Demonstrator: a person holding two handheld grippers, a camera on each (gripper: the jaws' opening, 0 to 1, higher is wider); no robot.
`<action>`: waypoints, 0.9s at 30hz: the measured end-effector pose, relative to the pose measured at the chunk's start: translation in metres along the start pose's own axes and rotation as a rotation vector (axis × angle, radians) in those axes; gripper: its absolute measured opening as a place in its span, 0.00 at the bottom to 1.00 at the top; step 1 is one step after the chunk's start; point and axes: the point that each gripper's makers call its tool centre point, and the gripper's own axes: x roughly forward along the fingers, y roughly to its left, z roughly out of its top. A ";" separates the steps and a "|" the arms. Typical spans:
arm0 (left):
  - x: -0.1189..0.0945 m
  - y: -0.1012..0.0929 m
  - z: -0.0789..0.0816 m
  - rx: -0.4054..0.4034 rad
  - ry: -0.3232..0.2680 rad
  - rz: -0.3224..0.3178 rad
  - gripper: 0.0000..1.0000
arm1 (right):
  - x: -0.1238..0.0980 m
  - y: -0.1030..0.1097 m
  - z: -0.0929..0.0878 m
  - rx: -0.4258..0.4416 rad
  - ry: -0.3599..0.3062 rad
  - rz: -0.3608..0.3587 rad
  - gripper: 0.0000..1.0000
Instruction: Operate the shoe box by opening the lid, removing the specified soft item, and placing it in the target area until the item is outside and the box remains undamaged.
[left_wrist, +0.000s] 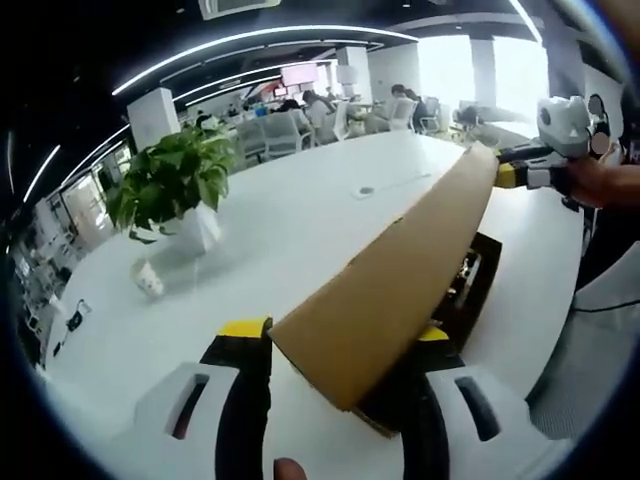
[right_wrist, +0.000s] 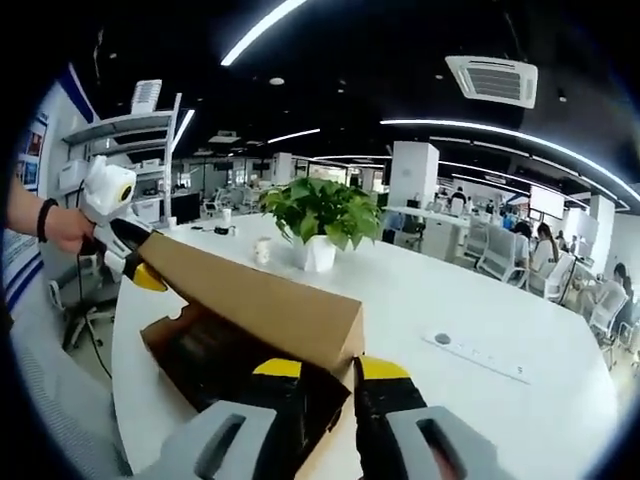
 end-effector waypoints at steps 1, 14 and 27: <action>0.000 0.000 0.000 0.000 0.000 0.000 0.46 | 0.001 -0.002 0.001 -0.005 -0.002 -0.010 0.11; -0.001 0.002 0.001 -0.003 -0.004 -0.004 0.45 | 0.004 -0.010 -0.001 -0.003 0.001 -0.058 0.02; -0.002 0.009 0.006 -0.019 -0.025 0.024 0.40 | 0.008 -0.015 0.006 -0.022 0.000 -0.092 0.00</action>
